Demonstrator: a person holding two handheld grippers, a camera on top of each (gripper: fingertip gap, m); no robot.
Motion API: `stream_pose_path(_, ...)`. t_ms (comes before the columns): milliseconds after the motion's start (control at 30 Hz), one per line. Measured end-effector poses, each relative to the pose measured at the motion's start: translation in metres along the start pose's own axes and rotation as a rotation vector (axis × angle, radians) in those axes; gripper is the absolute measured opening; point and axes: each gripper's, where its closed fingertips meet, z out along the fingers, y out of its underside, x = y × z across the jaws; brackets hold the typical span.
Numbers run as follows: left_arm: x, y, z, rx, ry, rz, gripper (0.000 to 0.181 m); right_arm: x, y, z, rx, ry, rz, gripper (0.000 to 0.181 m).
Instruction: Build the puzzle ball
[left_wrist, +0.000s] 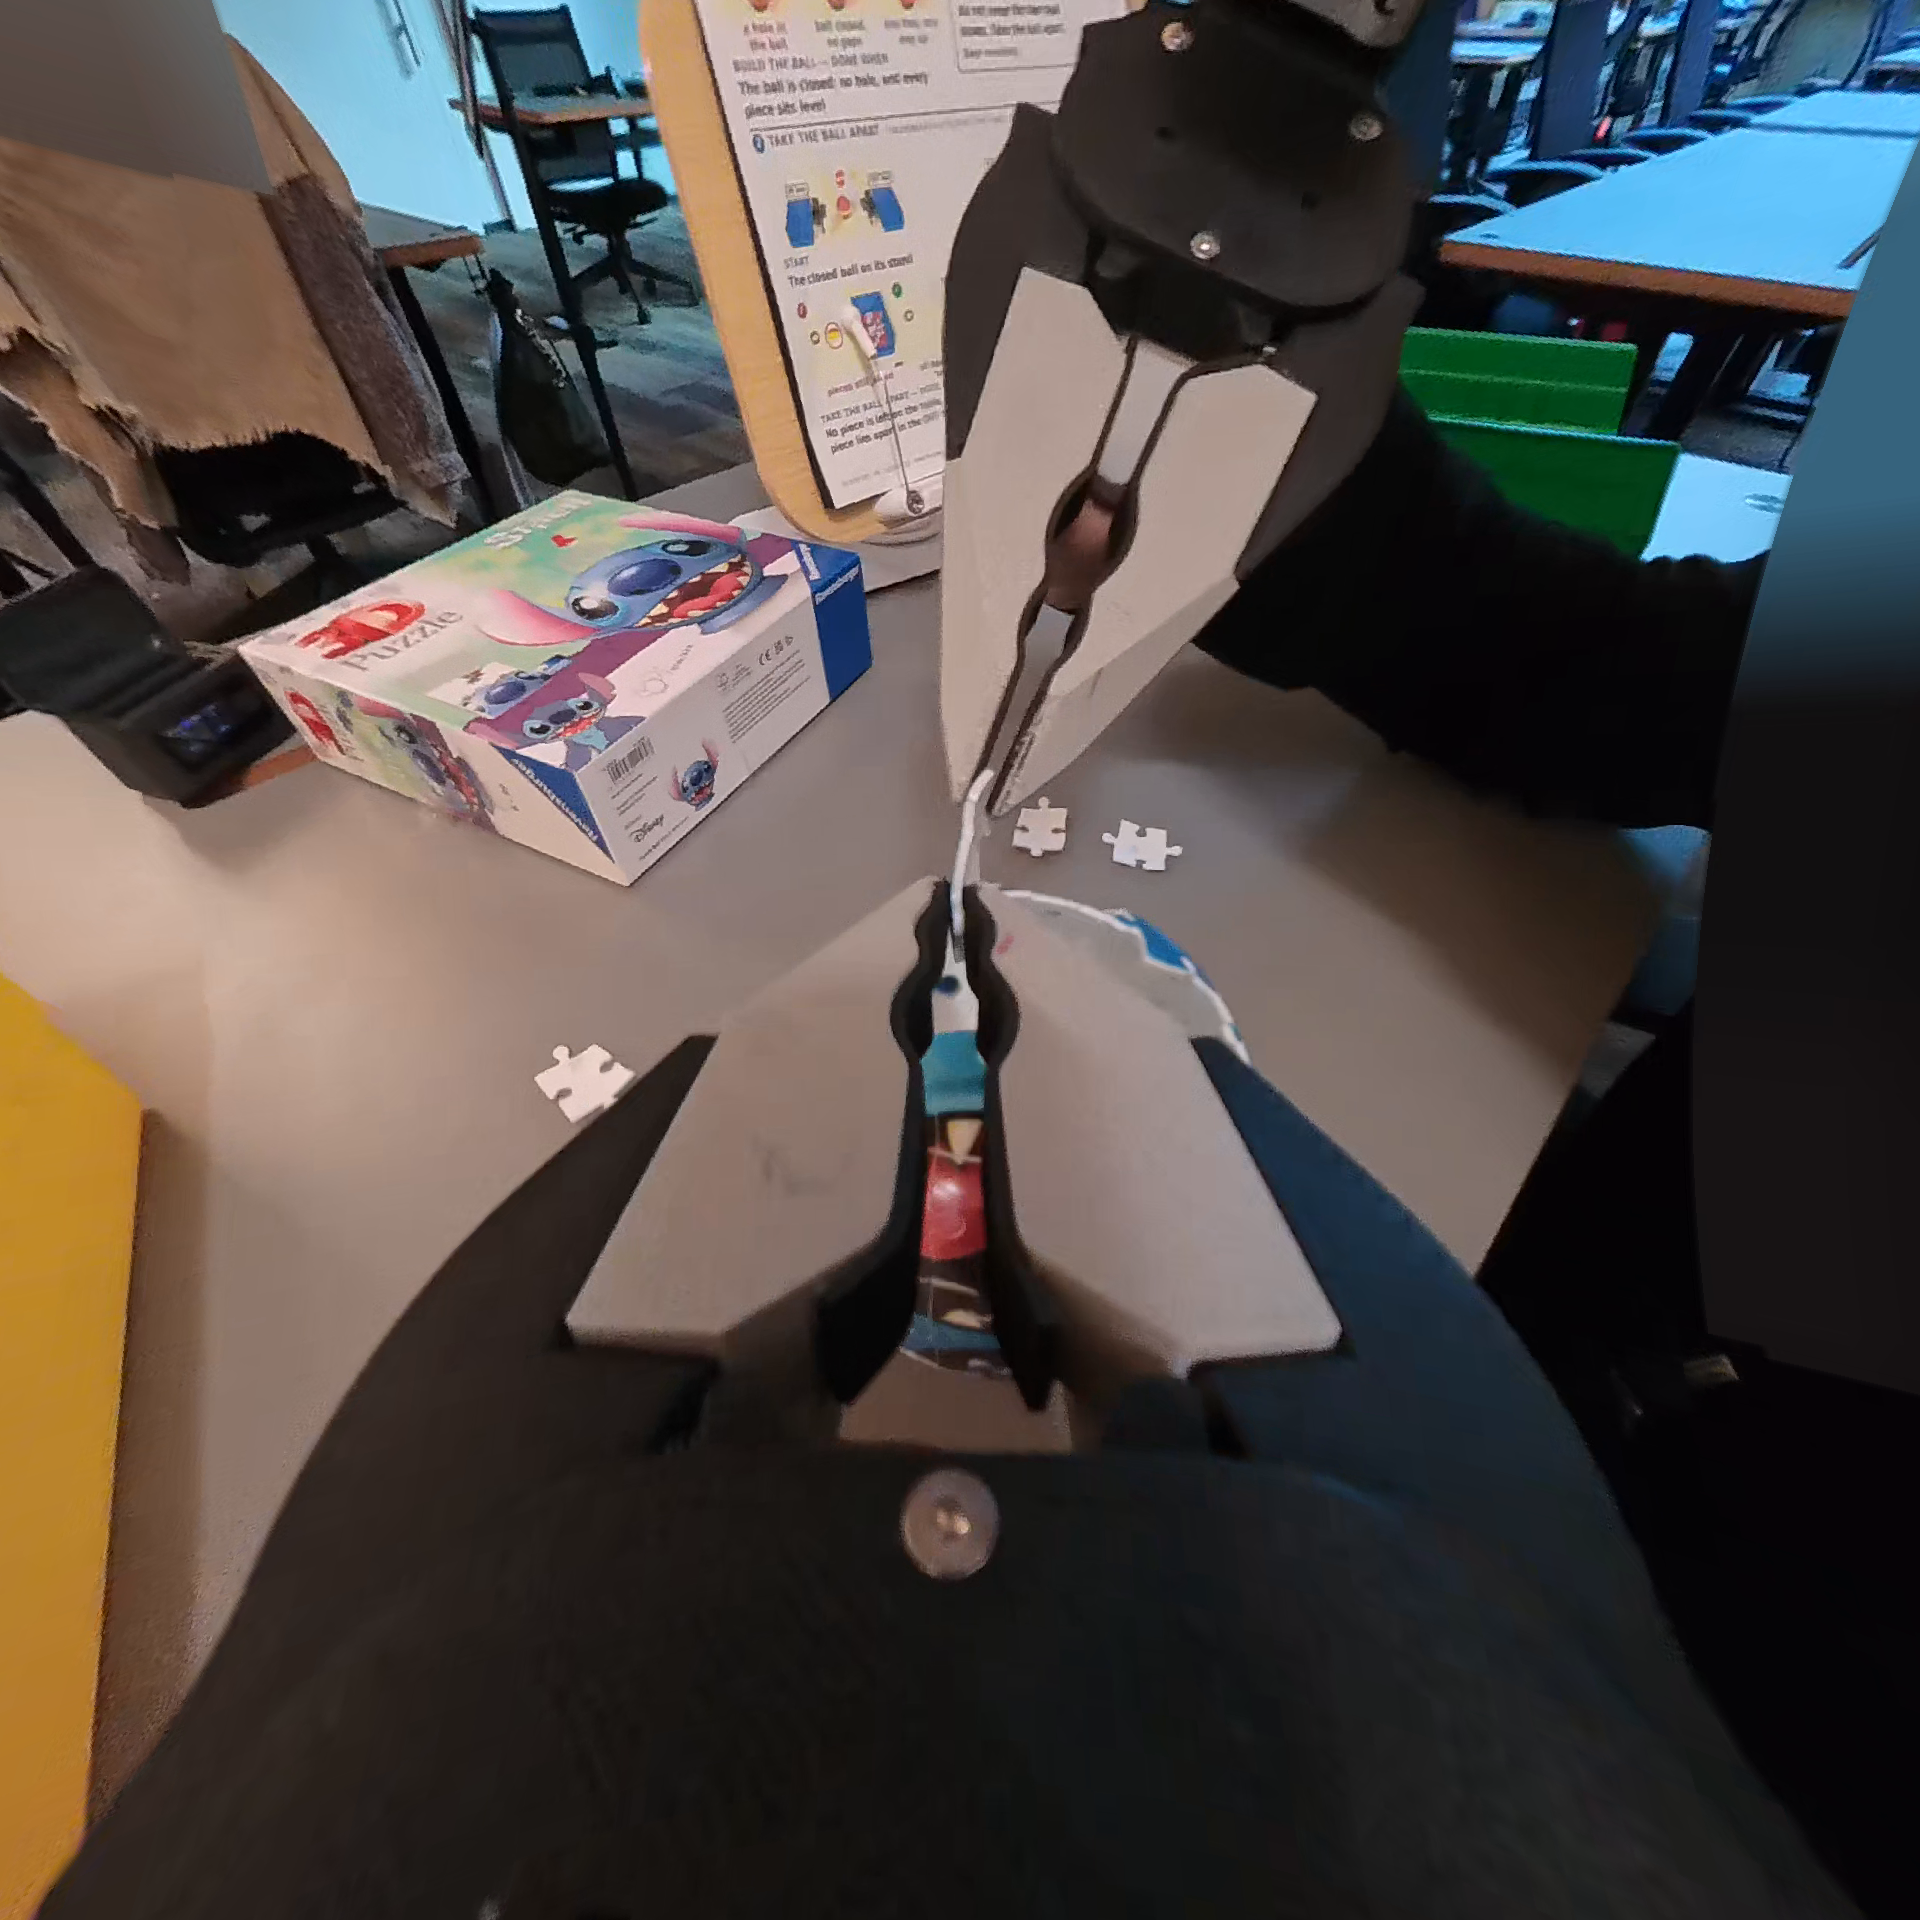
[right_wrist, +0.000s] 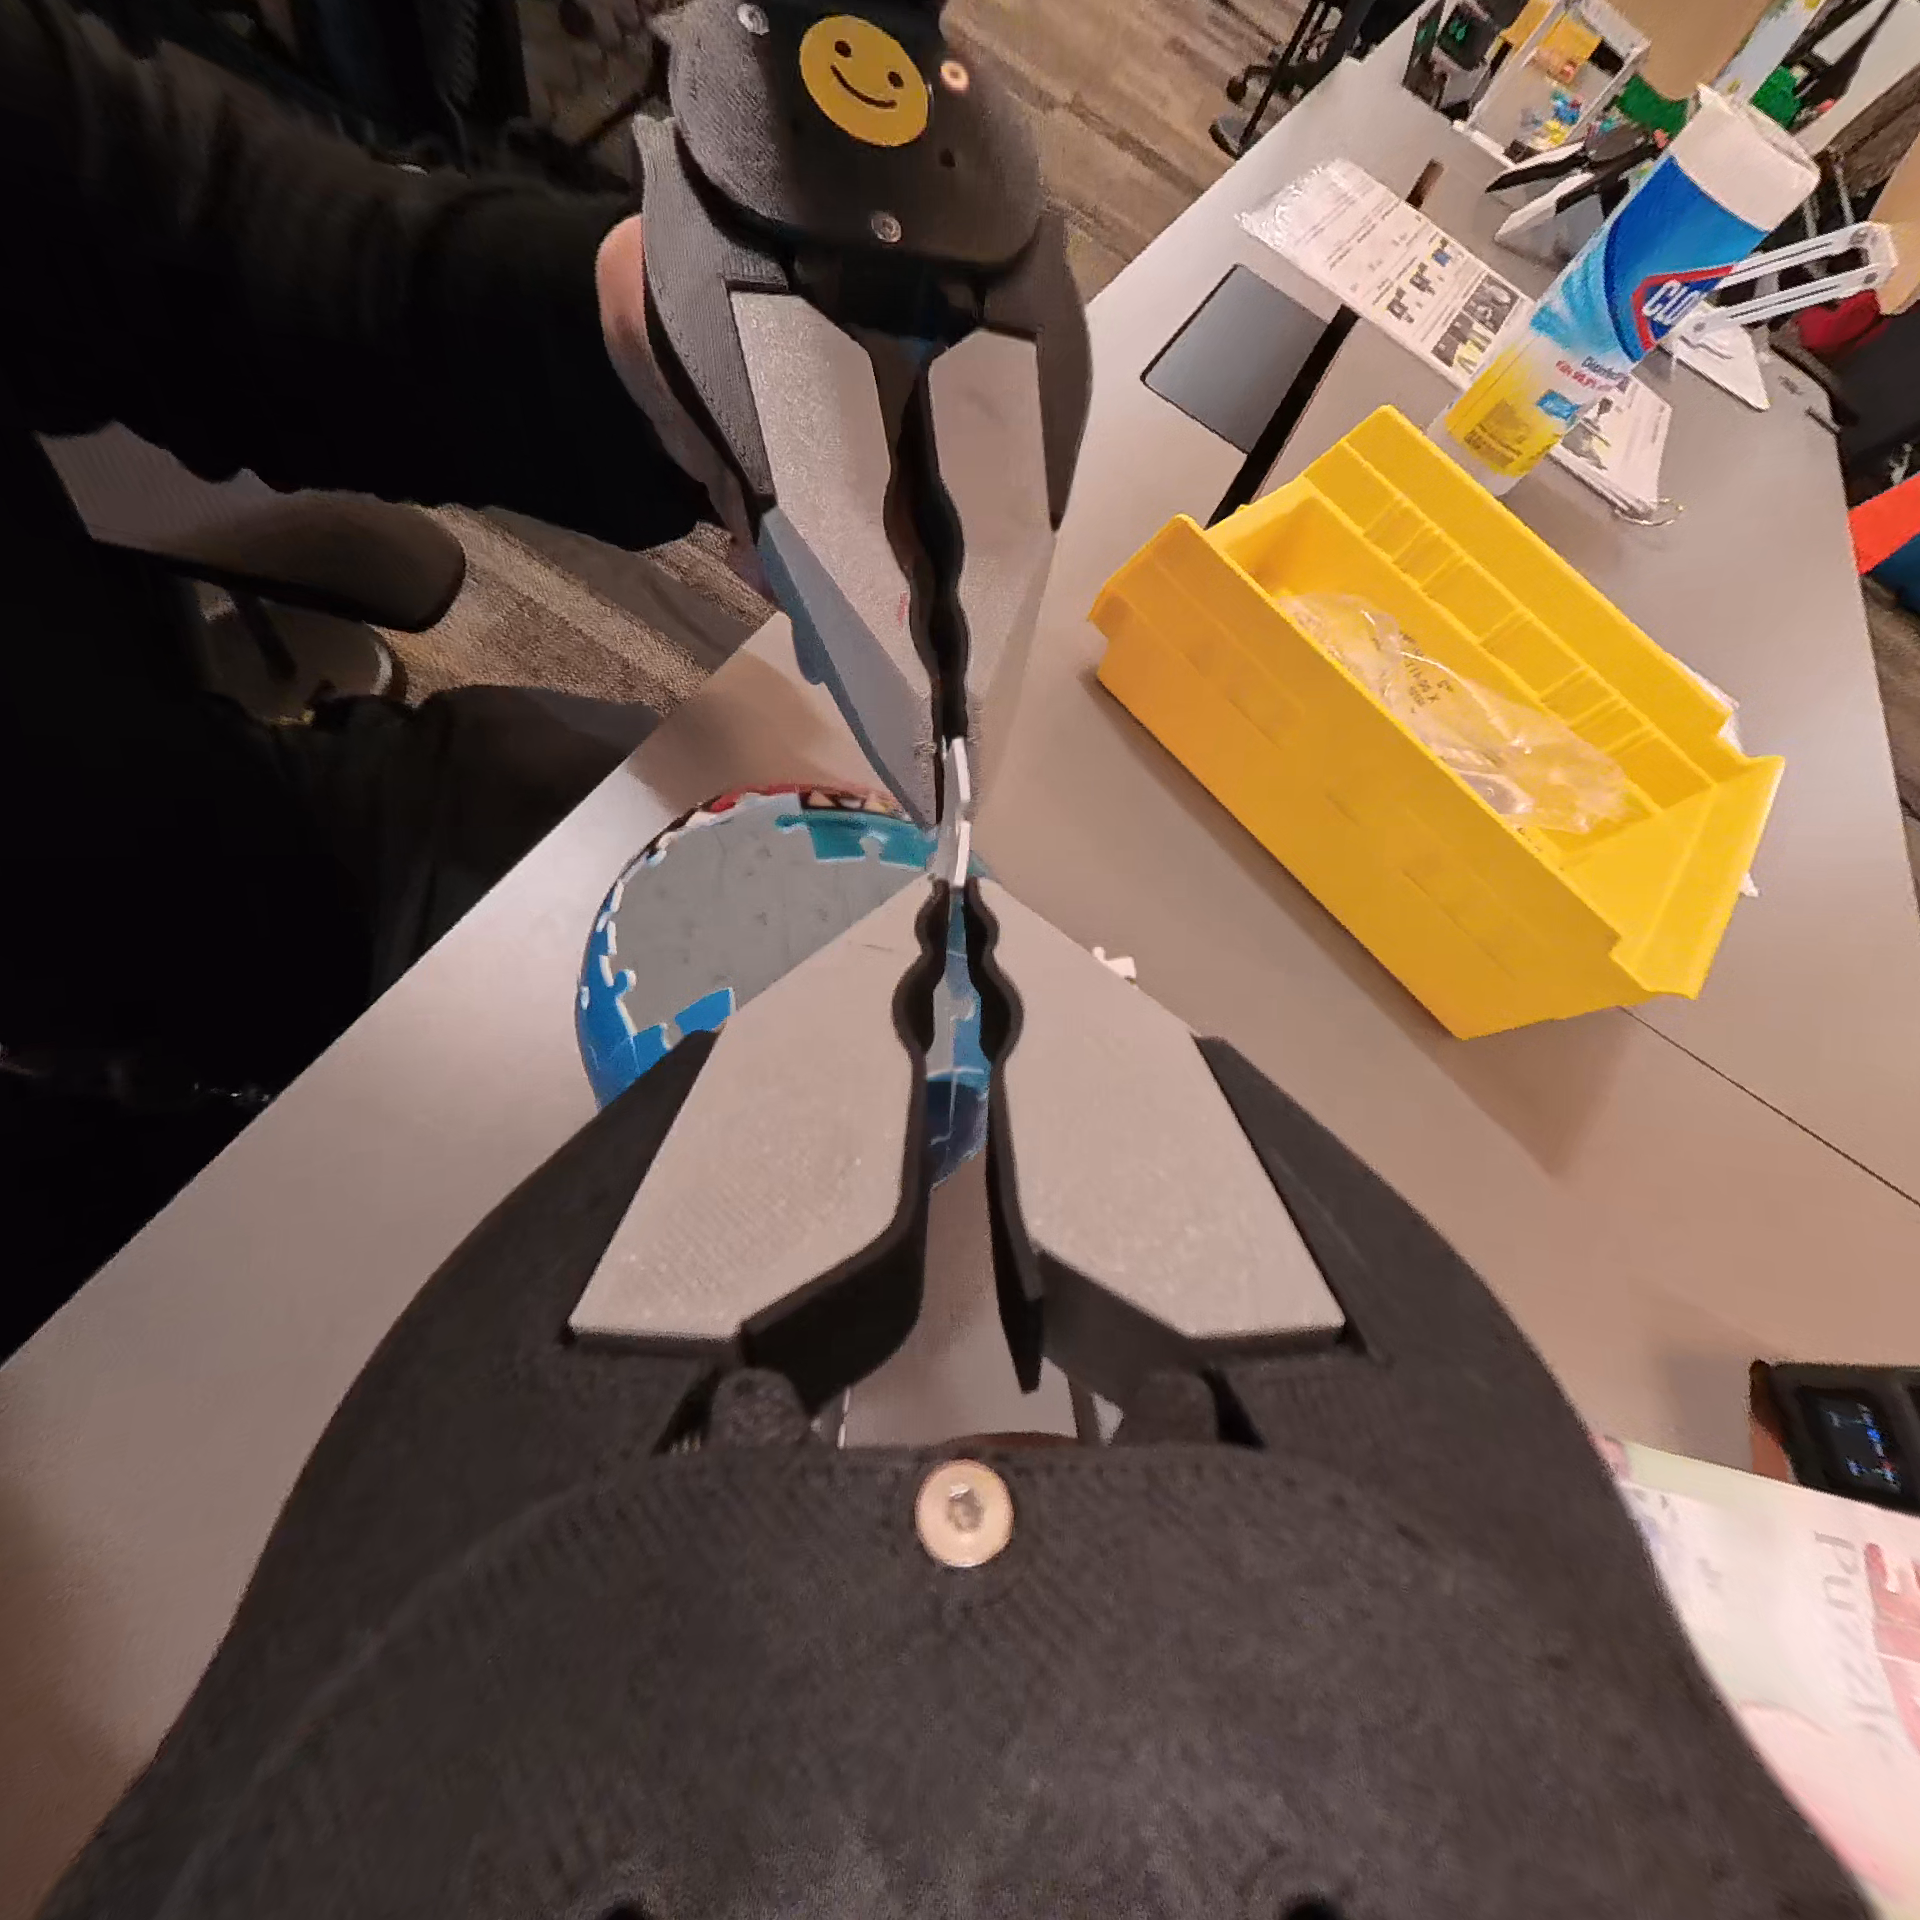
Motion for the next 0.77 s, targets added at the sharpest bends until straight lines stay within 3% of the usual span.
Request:
stream_pose_path(300,0.0,0.009,0.003,-0.005,0.028,-0.052,0.0,-0.002,0.002,0.01,0.002,-0.021,0.015,0.0)
stream_pose_path(433,0.001,0.011,0.0,-0.025,0.027,-0.041,0.012,0.002,0.009,0.013,-0.043,0.002,0.013,0.0)
stream_pose_path(767,-0.003,0.012,0.002,-0.051,-0.005,0.005,0.007,0.0,0.014,0.017,-0.108,-0.021,0.022,0.0)
